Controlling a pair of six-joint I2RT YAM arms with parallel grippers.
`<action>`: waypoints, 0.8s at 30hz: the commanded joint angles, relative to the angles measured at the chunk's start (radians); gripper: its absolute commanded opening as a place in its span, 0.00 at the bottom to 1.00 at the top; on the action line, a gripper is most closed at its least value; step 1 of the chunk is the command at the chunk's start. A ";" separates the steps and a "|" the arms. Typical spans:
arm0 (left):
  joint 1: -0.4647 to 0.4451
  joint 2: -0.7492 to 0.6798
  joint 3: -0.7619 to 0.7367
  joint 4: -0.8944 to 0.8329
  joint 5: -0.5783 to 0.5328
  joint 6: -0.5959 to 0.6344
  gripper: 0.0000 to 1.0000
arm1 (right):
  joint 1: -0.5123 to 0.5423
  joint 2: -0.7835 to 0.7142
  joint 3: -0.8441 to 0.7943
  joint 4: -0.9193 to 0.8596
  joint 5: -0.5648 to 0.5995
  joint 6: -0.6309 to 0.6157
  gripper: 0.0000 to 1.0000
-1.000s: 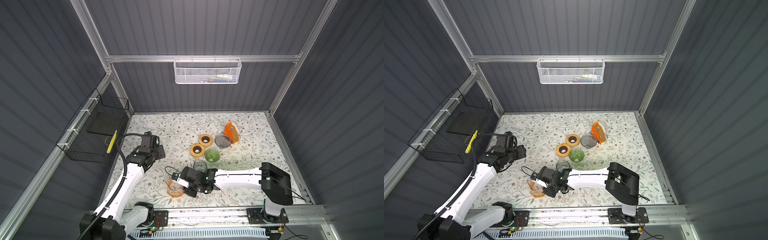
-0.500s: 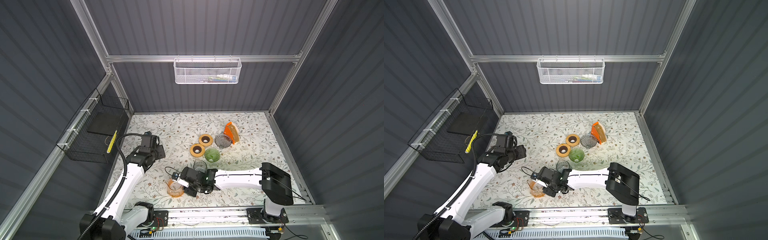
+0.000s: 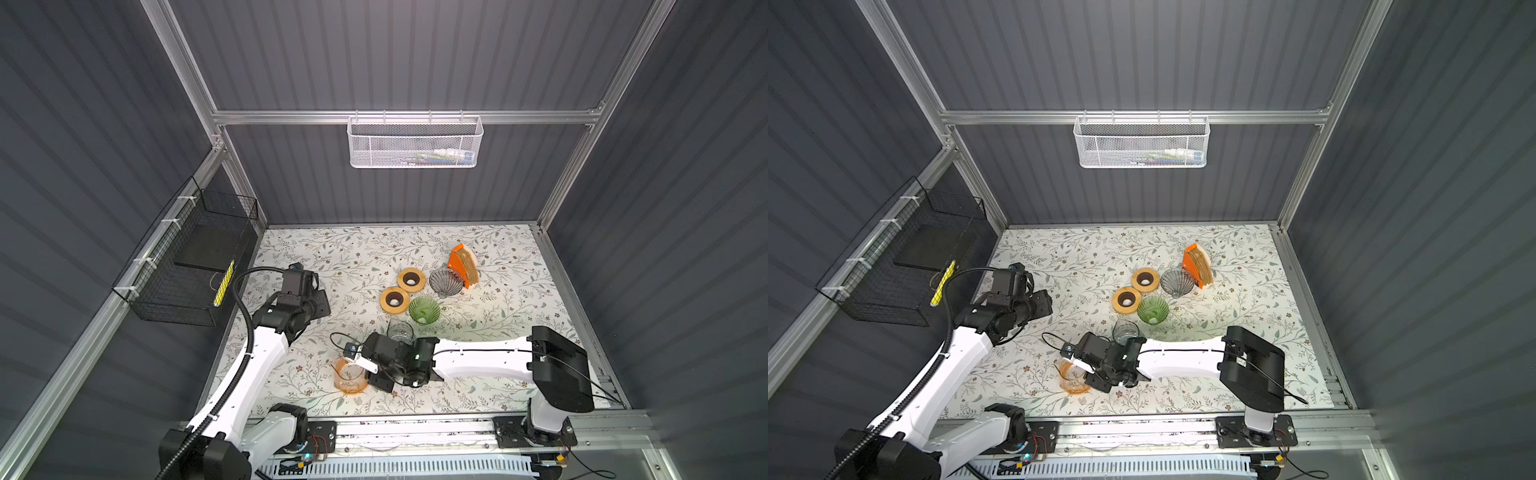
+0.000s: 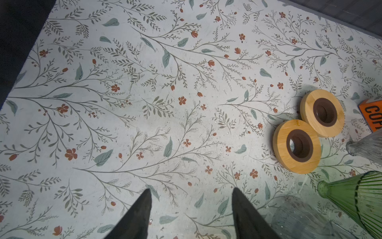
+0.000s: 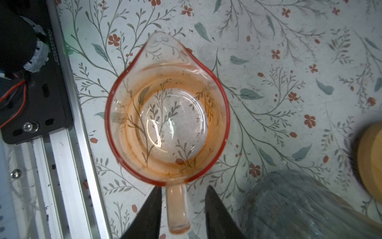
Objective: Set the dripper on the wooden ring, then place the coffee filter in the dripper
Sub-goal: 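Lower the pink pitcher onto the table and open the right gripper, then raise the right gripper toward the drippers while the left arm reaches toward the wooden stands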
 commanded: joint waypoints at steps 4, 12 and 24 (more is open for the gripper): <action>-0.004 -0.019 0.014 -0.014 0.019 0.008 0.62 | 0.005 -0.080 0.017 -0.009 0.027 0.008 0.40; -0.004 -0.021 0.019 -0.005 0.037 0.003 0.62 | 0.005 -0.147 0.030 -0.002 0.059 0.016 0.41; -0.004 0.008 0.109 0.001 0.077 0.049 0.62 | -0.022 -0.192 0.072 -0.003 0.086 0.052 0.43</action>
